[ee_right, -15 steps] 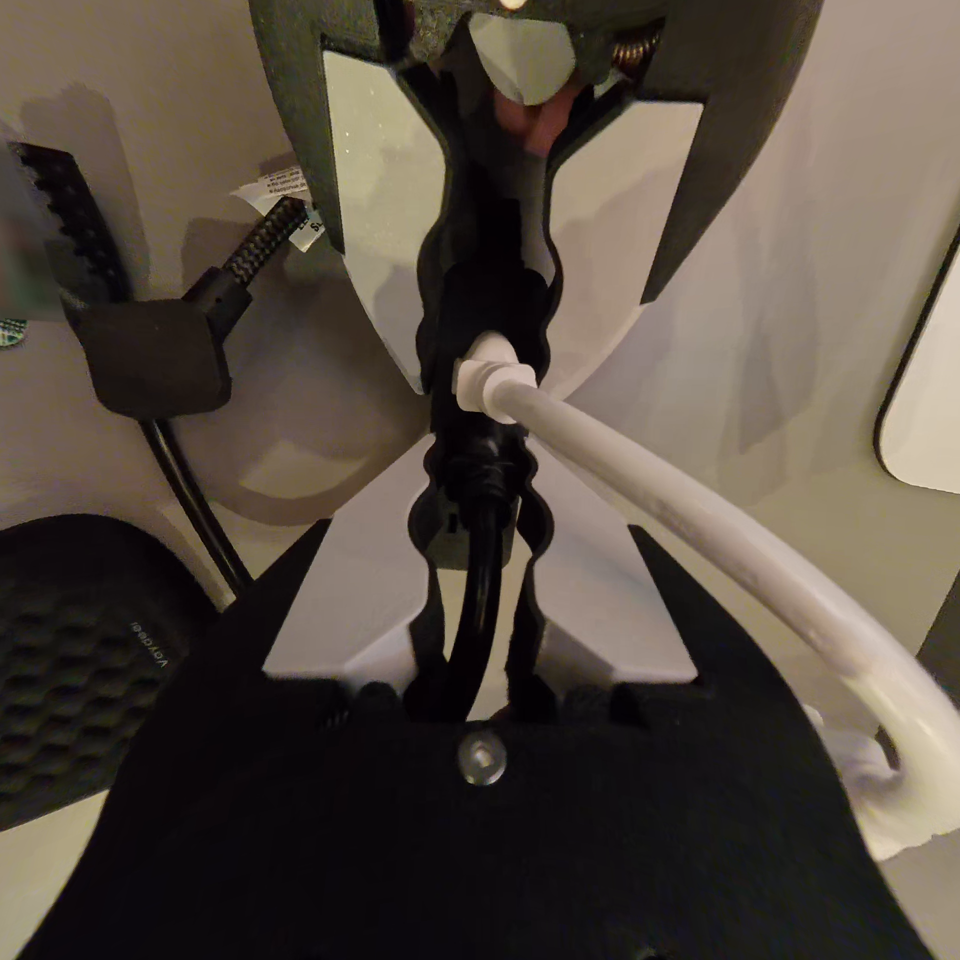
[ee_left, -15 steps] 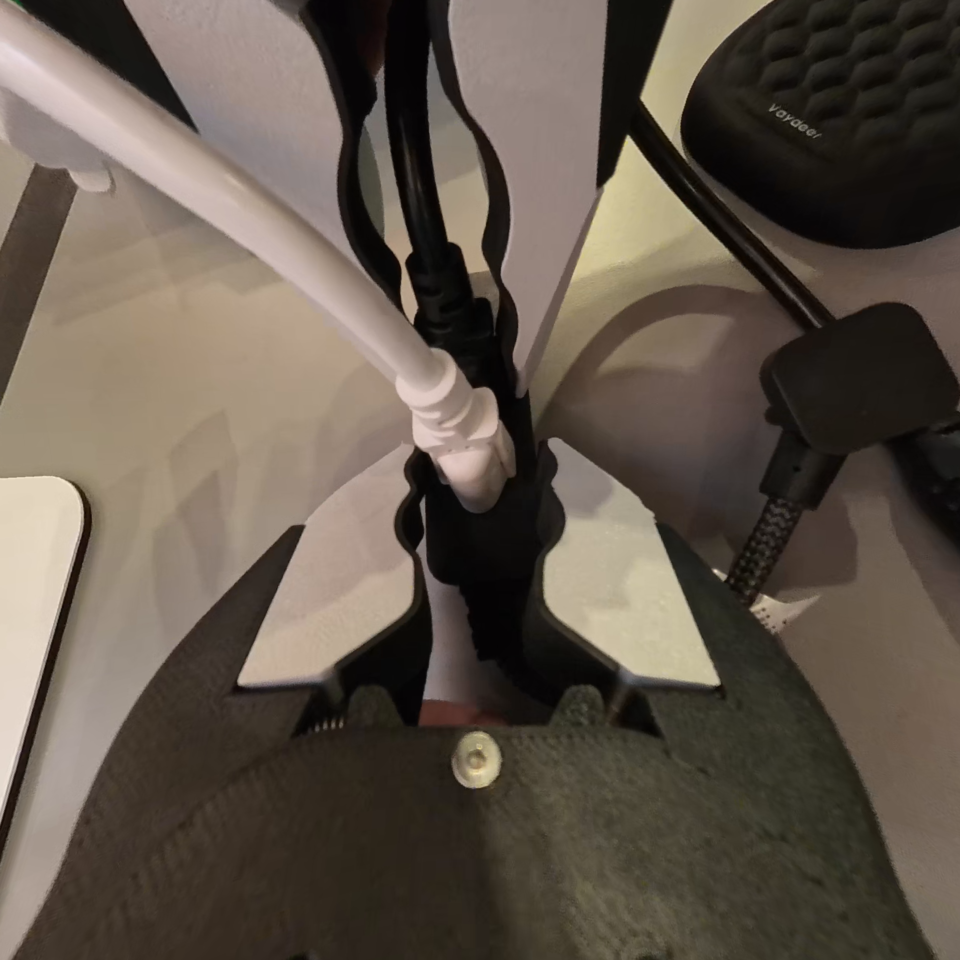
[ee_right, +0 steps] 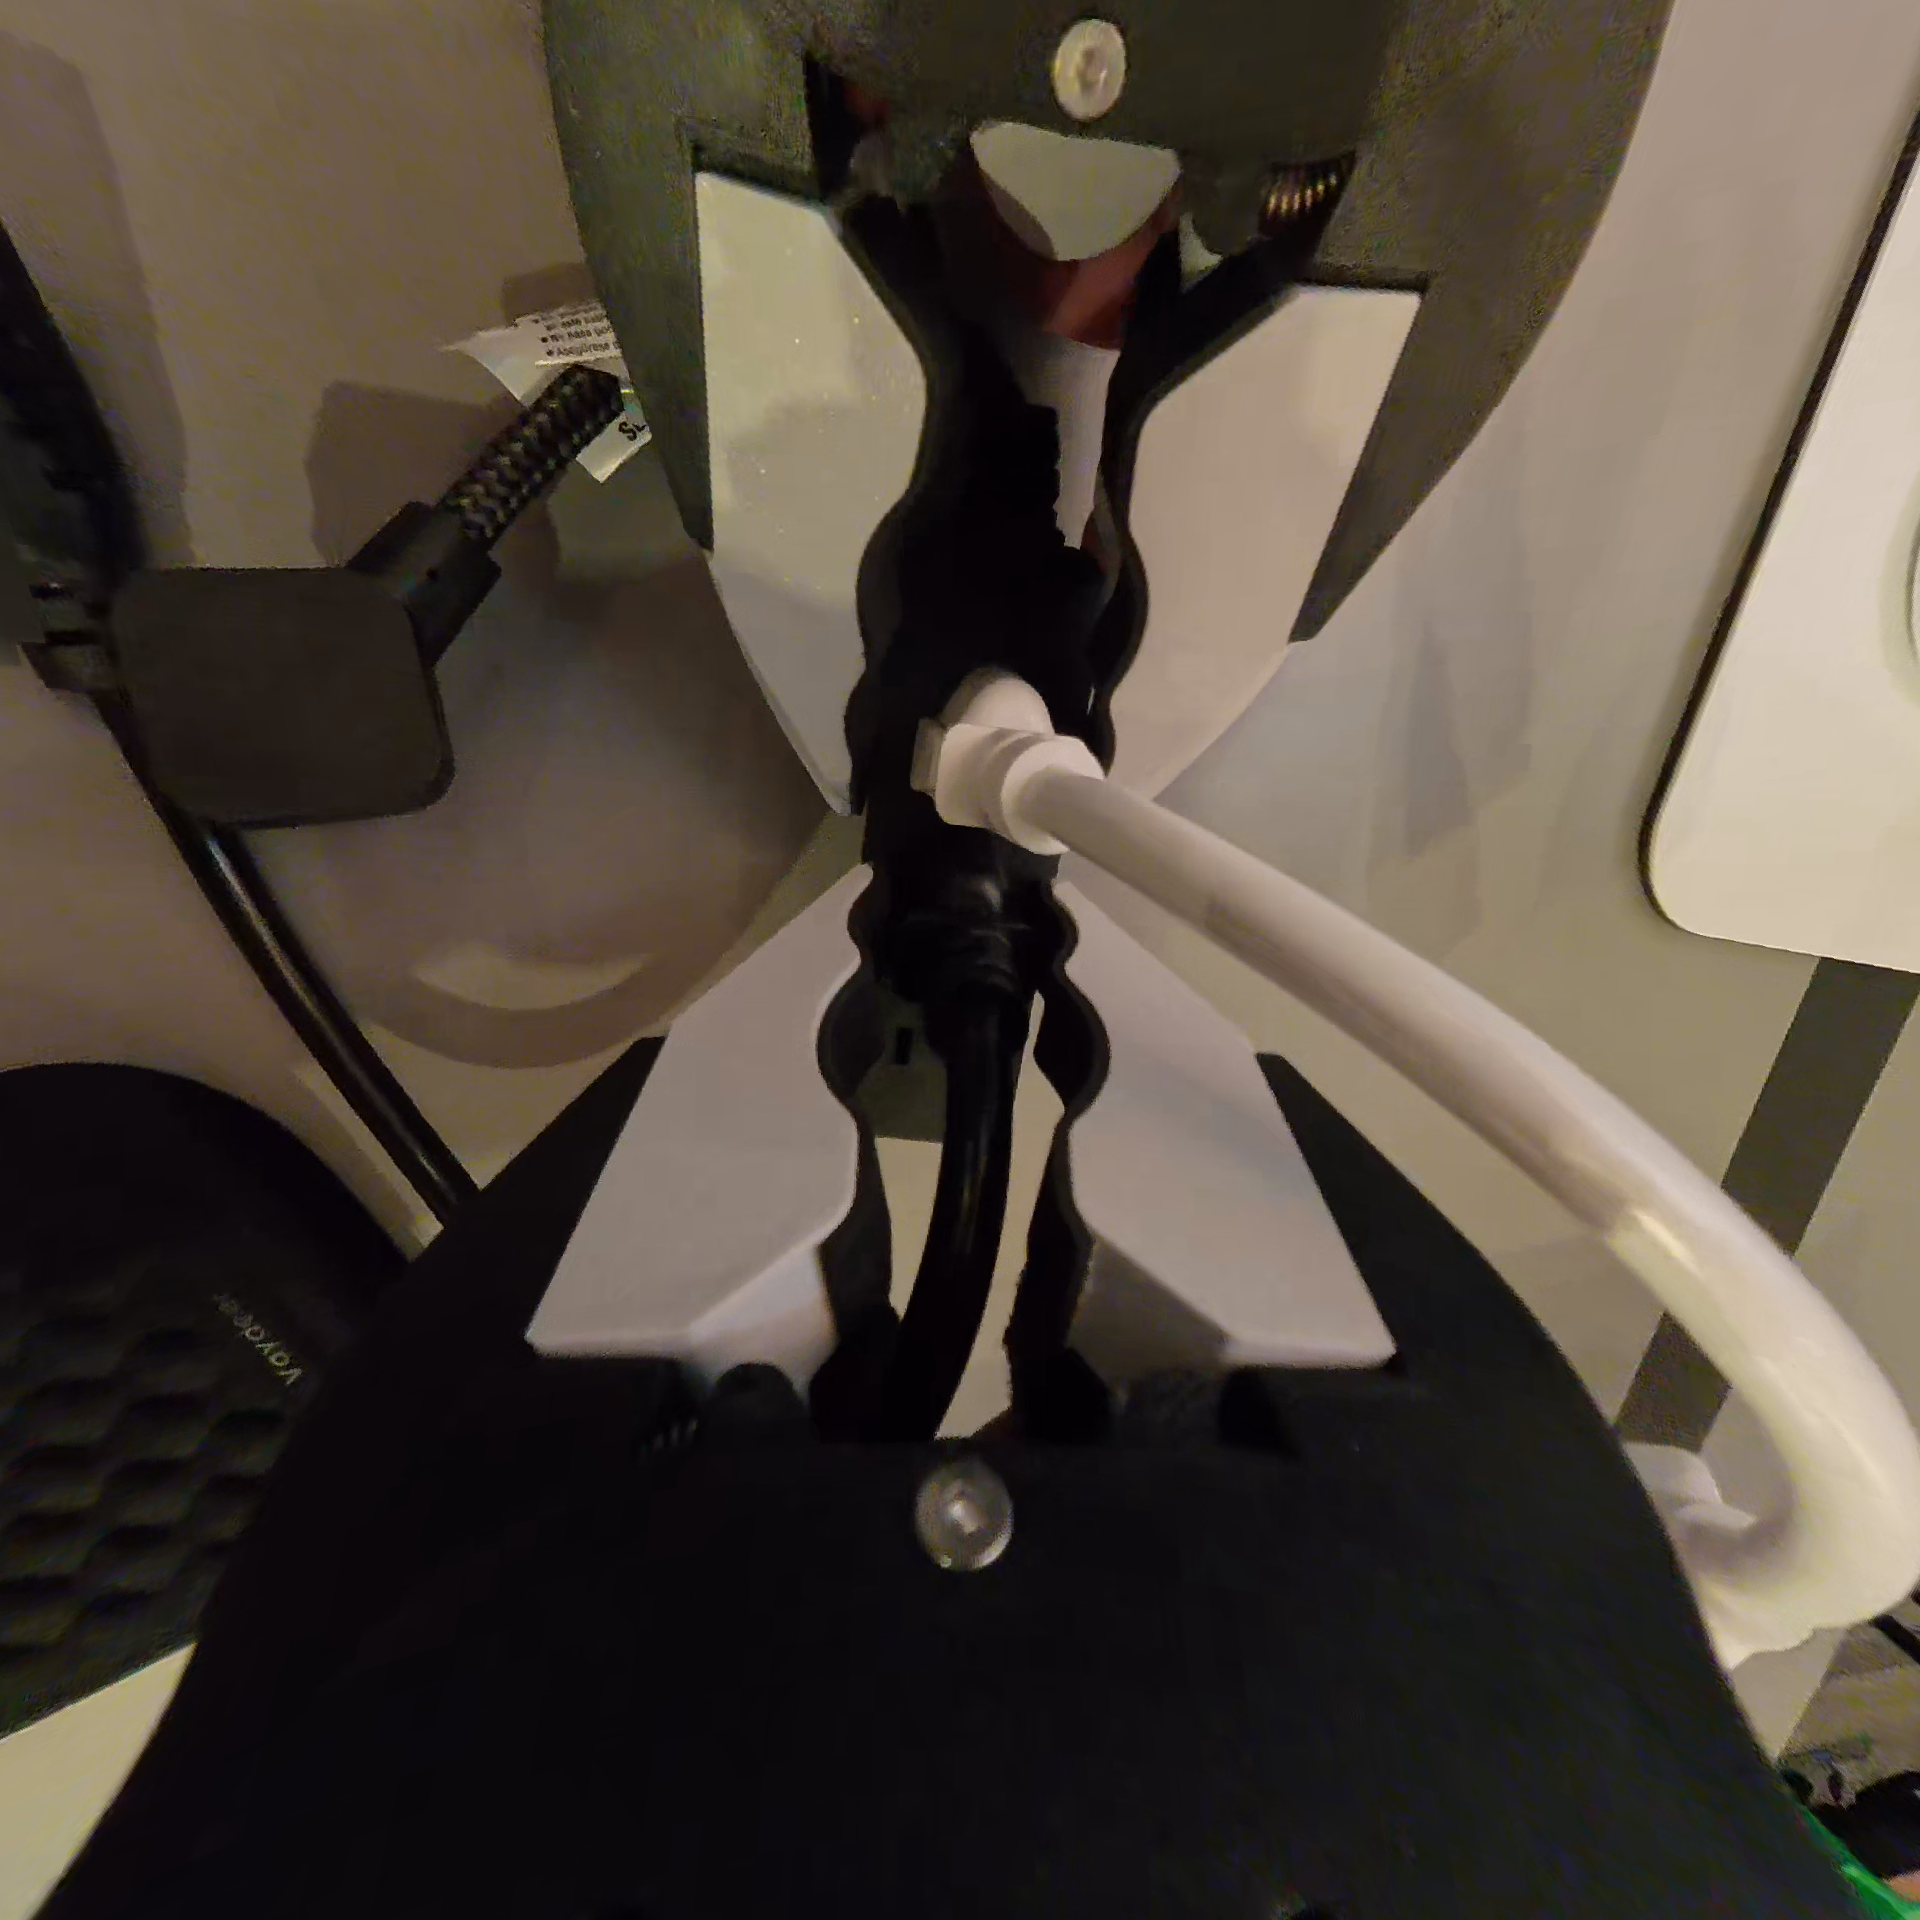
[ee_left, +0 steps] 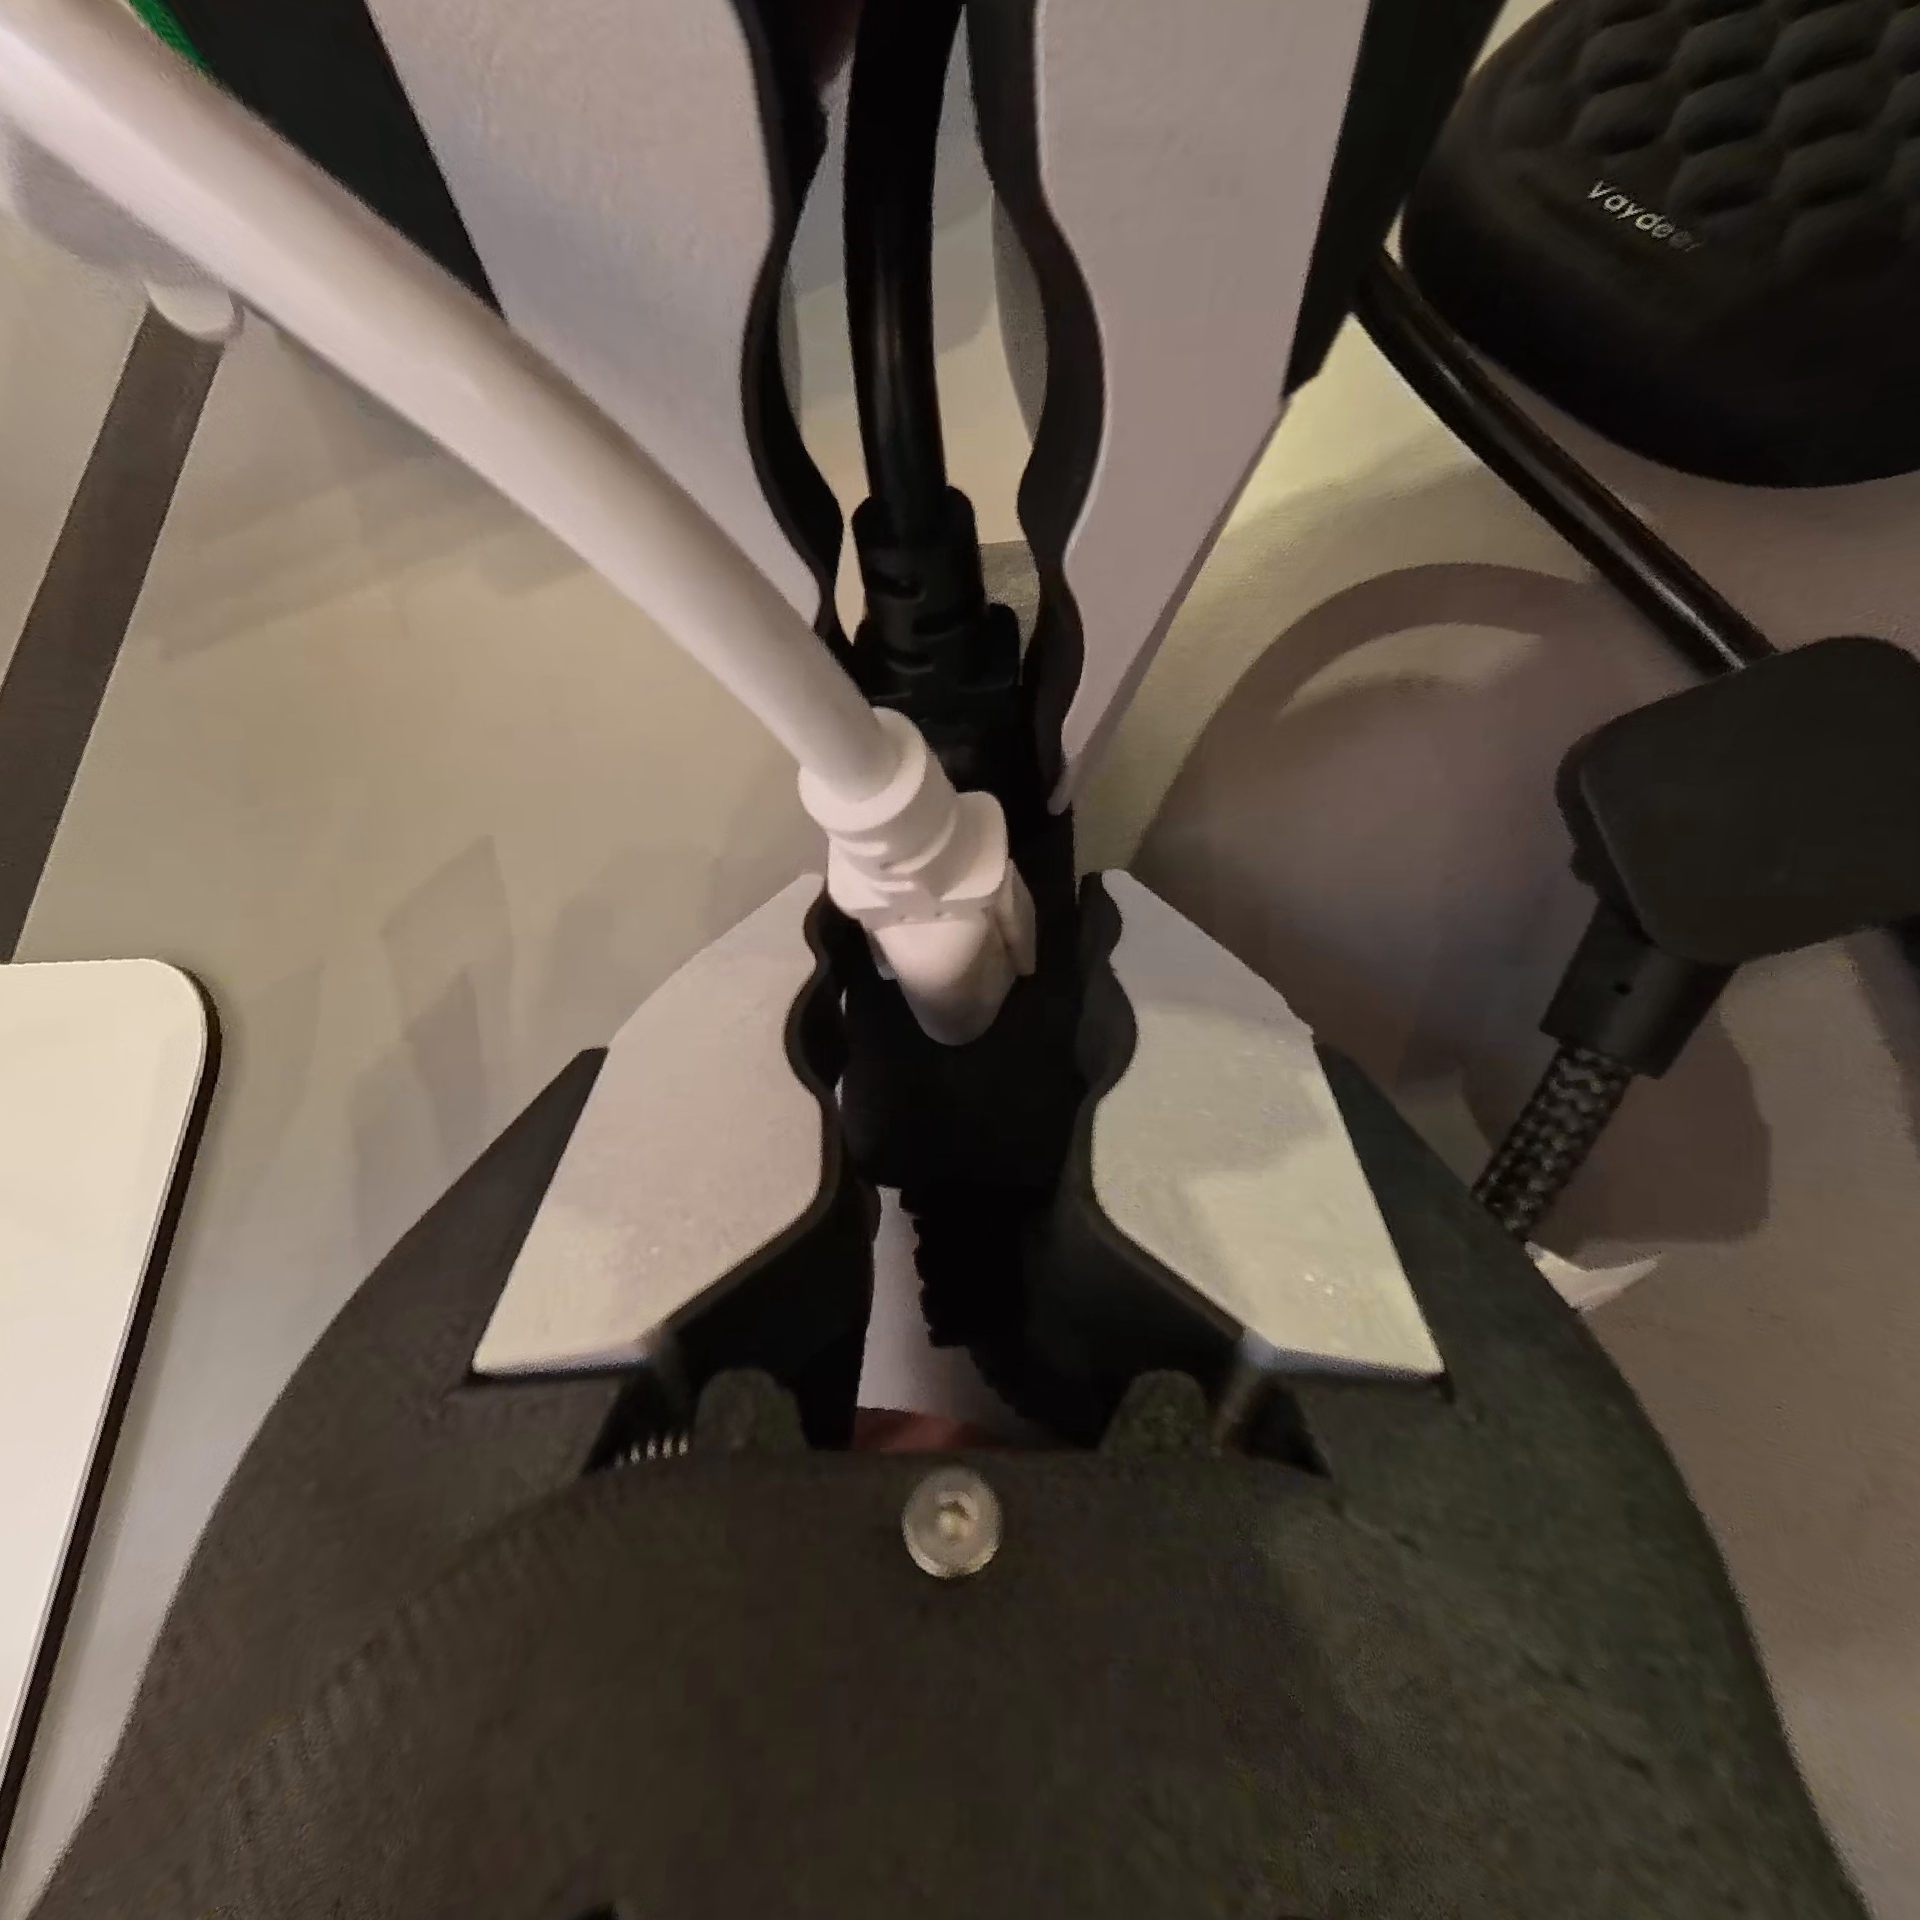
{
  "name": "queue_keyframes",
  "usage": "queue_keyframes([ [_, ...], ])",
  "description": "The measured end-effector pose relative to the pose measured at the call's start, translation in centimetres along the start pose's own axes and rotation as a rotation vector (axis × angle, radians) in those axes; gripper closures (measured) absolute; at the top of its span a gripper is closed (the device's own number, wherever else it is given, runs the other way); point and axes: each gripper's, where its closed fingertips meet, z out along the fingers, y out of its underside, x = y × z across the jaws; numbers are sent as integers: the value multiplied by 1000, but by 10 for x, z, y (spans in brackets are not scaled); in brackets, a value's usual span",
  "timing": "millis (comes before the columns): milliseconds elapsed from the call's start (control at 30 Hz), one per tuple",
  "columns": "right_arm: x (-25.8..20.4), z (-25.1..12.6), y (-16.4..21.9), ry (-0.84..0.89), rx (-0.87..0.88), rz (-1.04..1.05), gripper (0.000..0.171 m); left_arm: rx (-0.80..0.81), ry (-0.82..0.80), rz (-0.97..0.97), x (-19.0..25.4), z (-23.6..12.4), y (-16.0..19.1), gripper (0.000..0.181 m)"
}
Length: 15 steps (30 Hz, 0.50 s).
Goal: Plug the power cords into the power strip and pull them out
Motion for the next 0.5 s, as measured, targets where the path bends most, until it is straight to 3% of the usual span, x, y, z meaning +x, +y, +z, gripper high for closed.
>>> queue_keyframes([
  [300, 1, 1, 0, -58, 10, 112, 149, -17, 18, -17, -1, -3, -1, 141],
  [500, 1, 2, 0, -78, 14, 138, 149, 5, 69, -58, -3, -26, -10, 152],
])
